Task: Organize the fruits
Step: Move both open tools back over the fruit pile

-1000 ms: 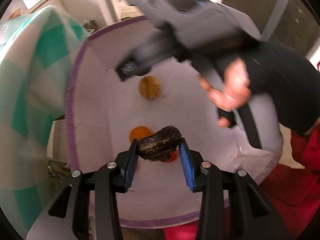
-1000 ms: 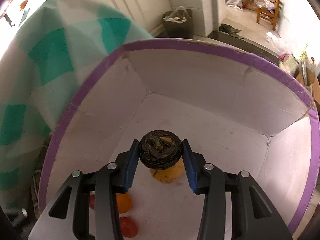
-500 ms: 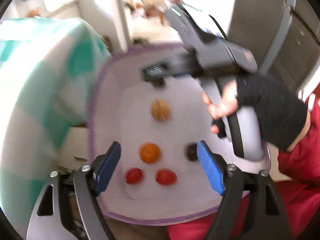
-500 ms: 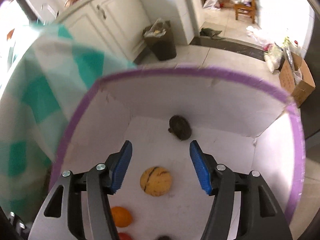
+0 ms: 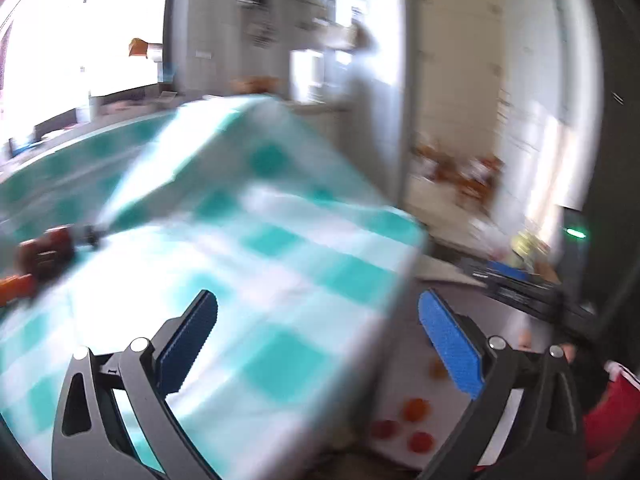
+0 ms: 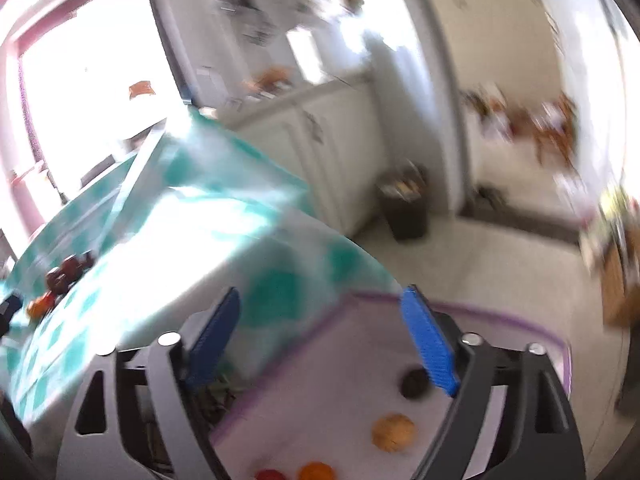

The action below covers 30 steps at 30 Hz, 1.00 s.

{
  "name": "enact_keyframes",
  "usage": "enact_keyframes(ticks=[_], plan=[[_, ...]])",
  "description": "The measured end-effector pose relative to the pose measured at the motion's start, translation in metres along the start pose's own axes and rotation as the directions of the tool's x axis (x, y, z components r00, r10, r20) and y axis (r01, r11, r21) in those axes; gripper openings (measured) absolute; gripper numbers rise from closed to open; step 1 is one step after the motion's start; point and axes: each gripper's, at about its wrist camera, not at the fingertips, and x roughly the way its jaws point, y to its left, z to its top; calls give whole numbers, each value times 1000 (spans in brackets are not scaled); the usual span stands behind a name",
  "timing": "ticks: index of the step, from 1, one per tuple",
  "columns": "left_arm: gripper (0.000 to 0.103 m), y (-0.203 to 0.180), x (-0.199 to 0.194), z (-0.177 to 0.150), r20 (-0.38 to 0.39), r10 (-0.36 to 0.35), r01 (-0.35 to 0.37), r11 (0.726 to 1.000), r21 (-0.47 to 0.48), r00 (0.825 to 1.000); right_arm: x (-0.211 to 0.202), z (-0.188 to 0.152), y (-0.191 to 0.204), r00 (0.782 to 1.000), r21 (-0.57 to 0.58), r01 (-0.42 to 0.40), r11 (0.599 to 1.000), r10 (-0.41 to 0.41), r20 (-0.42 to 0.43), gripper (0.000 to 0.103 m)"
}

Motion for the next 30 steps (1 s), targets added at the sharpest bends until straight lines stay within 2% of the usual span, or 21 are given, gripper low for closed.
enact_keyframes(ticks=[3, 5, 6, 10, 14, 15, 16, 18, 20, 22, 24, 26, 28, 30], plan=[[101, 62, -29, 3, 12, 139, -137, 987, -83, 990, -8, 12, 49, 998, -133, -64, 989, 67, 20, 88], [101, 109, -43, -10, -19, 233, -233, 958, -165, 972, -8, 17, 85, 992, -208, -128, 970, 128, -12, 88], [101, 135, -53, -17, -39, 291, -293, 934, -205, 956, -7, 18, 98, 988, -224, -152, 963, 151, -24, 89], [101, 203, -88, -33, -84, 451, -455, 844, -284, 888, -4, 18, 173, 966, -337, -257, 906, 247, -73, 89], [101, 266, -112, -43, -133, 534, -546, 772, -326, 835, 6, 14, 242, 933, -424, -359, 831, 334, -134, 89], [101, 278, -112, -46, -142, 548, -561, 760, -328, 825, 11, 13, 260, 922, -434, -386, 814, 354, -158, 89], [101, 296, -113, -48, -161, 571, -589, 737, -332, 805, 14, 10, 281, 907, -439, -421, 794, 376, -189, 89], [101, 317, -114, -53, -191, 591, -617, 707, -345, 784, 24, 5, 317, 886, -437, -465, 770, 407, -224, 89], [101, 348, -113, -59, -231, 576, -615, 675, -408, 785, 39, 2, 348, 873, -448, -488, 749, 409, -267, 99], [101, 372, -123, -65, -244, 567, -605, 630, -487, 787, 55, -2, 381, 865, -466, -499, 730, 394, -310, 99], [101, 384, -129, -70, -240, 568, -597, 604, -529, 787, 71, -7, 406, 865, -472, -496, 729, 367, -344, 99], [101, 396, -136, -78, -248, 554, -581, 574, -577, 795, 94, -11, 428, 858, -465, -494, 734, 325, -398, 99], [101, 402, -141, -84, -260, 549, -576, 544, -610, 795, 121, -14, 447, 856, -459, -464, 758, 251, -451, 98], [101, 404, -142, -87, -266, 541, -569, 528, -630, 798, 142, -16, 459, 847, -436, -452, 778, 220, -485, 98]])
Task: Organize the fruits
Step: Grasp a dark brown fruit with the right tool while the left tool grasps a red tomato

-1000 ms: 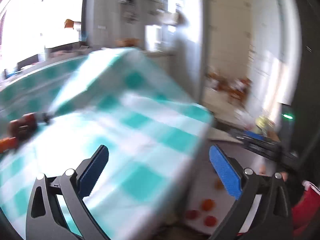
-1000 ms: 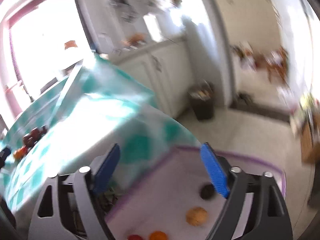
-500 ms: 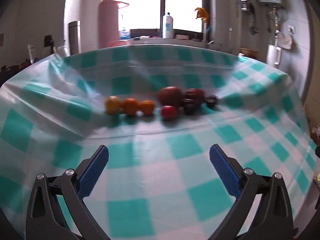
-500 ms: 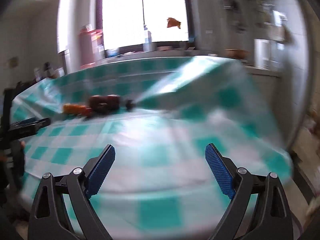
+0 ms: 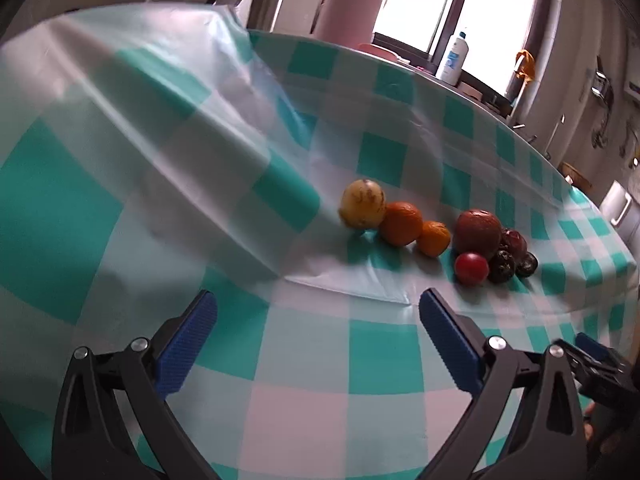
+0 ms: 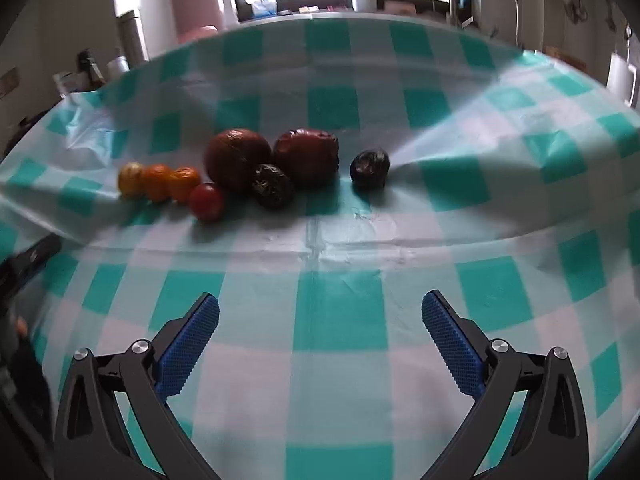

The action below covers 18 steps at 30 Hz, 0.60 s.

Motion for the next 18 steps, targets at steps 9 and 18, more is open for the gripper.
enact_keyframes(ticks=[9, 18], plan=[[101, -3, 0, -5, -11, 40, -40, 999, 8, 999, 65, 43, 16, 993, 29, 77, 997, -74, -86, 81], [101, 4, 6, -8, -50, 47, -49, 997, -54, 998, 95, 66, 39, 992, -26, 86, 996, -88, -90, 59]])
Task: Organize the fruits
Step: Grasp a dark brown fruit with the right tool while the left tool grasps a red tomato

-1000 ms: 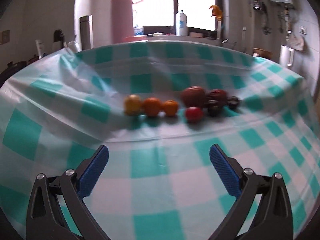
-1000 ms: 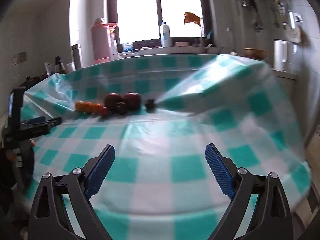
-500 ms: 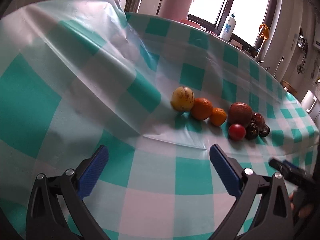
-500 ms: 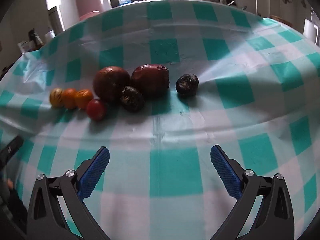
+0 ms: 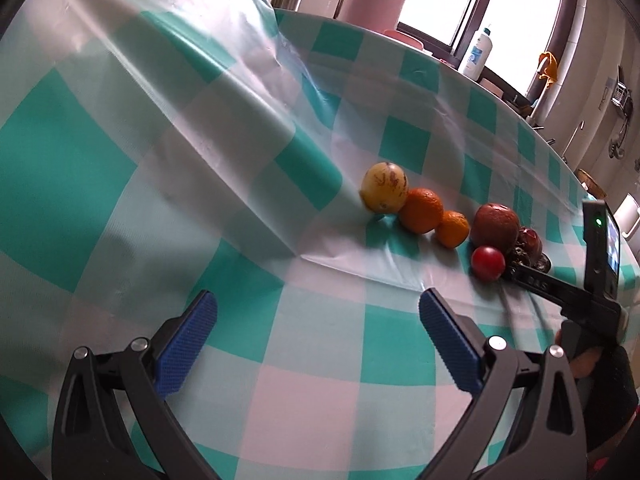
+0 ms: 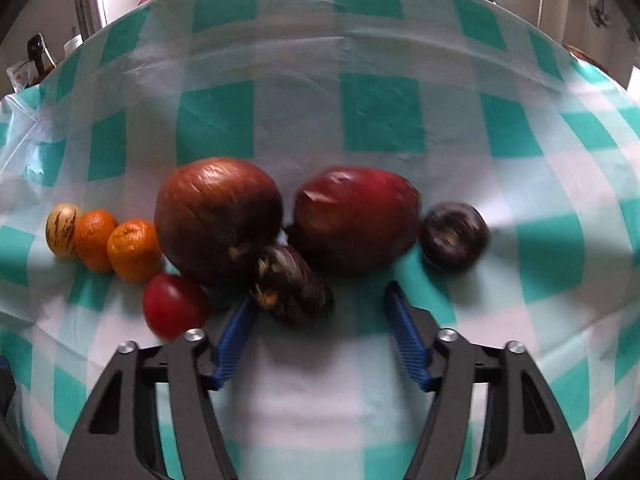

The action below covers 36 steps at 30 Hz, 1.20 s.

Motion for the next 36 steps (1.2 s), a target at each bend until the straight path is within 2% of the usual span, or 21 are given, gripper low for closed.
enact_keyframes(ticks=[2, 5, 9, 14, 18, 20, 24, 26, 31, 36], plan=[[101, -1, 0, -1, 2, -1, 1, 1000, 8, 1000, 2, 3, 0, 1000, 3, 2, 1000, -2, 2, 58], [101, -3, -1, -2, 2, -3, 3, 1000, 21, 1000, -5, -2, -6, 997, 19, -69, 997, 69, 22, 32], [101, -5, -1, -2, -3, -9, 9, 1000, 26, 1000, -26, -29, -24, 986, 87, -160, 983, 156, 53, 32], [101, -11, 0, -4, -24, -39, 40, 998, 55, 999, -65, -77, -40, 955, 84, -290, 953, 283, 85, 32], [101, -21, -2, -8, -21, -57, 59, 992, 108, 998, -93, -107, -68, 907, 134, -412, 901, 392, 154, 32], [101, -25, -2, -9, -27, -82, 85, 988, 125, 996, -96, -109, -70, 891, 172, -445, 879, 415, 185, 32], [101, -32, 0, -10, -57, -135, 141, 983, 113, 989, -93, -101, -69, 891, 191, -443, 876, 406, 205, 32], [101, -44, 7, -11, -109, -163, 175, 978, 116, 981, -93, -101, -68, 891, 196, -442, 875, 405, 203, 32], [101, -107, 26, -14, -125, -111, 139, 961, 237, 986, -93, -102, -72, 890, 210, -443, 871, 399, 221, 32], [99, -156, 63, -4, -117, -44, 77, 952, 295, 992, -94, -103, -74, 885, 211, -451, 868, 404, 229, 32]])
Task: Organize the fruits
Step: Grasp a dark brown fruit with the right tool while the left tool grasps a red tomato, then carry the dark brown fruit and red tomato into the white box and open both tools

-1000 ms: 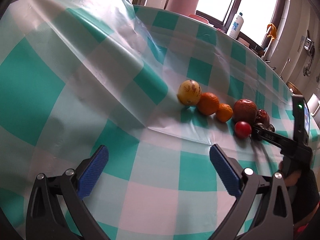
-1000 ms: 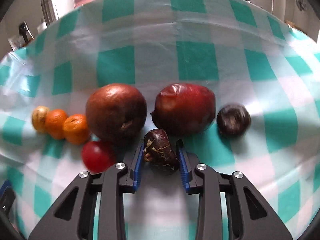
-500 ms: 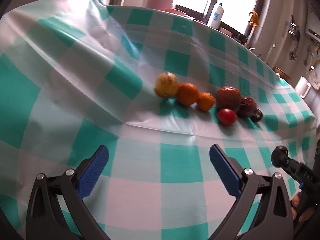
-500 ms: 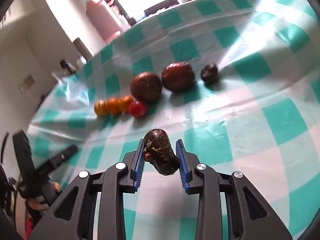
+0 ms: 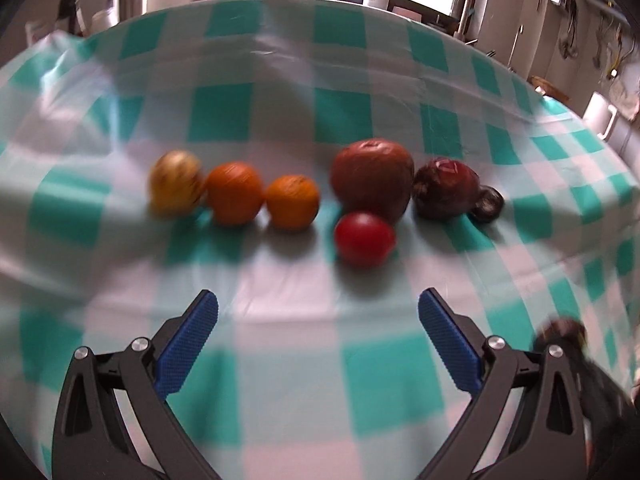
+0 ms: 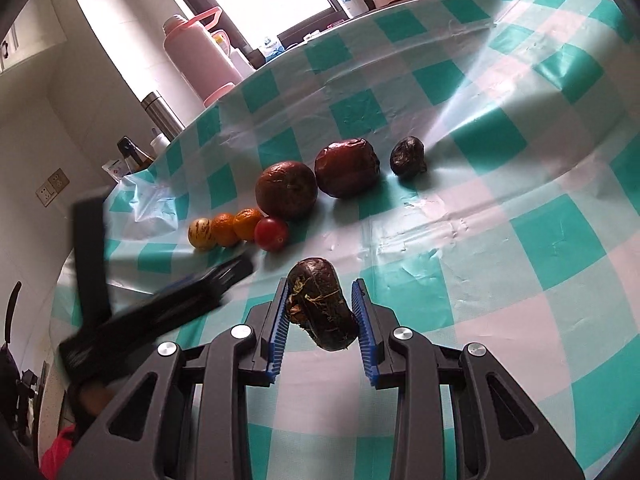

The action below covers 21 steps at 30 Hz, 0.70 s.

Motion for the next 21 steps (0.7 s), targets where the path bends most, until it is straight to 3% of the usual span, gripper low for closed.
enact_keyframes(ticks=[3, 6, 7, 9, 10, 21], plan=[[94, -13, 19, 16, -9, 15, -15, 1000, 14, 1000, 1, 0, 1, 1000, -6, -7, 1000, 7, -5, 32], [80, -23, 33, 23, -24, 52, -51, 998, 44, 998, 1, 0, 1, 1000, -8, -12, 1000, 12, -7, 32], [67, -23, 36, 24, -35, 52, -50, 998, 47, 998, 1, 0, 1, 1000, -9, -12, 1000, 12, -9, 32], [53, -21, 38, 23, -53, -1, 3, 999, 40, 999, 1, 0, 1, 1000, -10, -13, 1000, 13, -9, 32], [39, -18, 37, 23, -52, -17, 19, 999, 31, 998, 1, 0, 2, 1000, -9, -11, 1000, 11, -9, 32], [39, 32, -32, -20, 58, -29, 31, 999, -29, 998, 2, -1, 0, 1000, -9, 1, 1000, -1, -12, 32]])
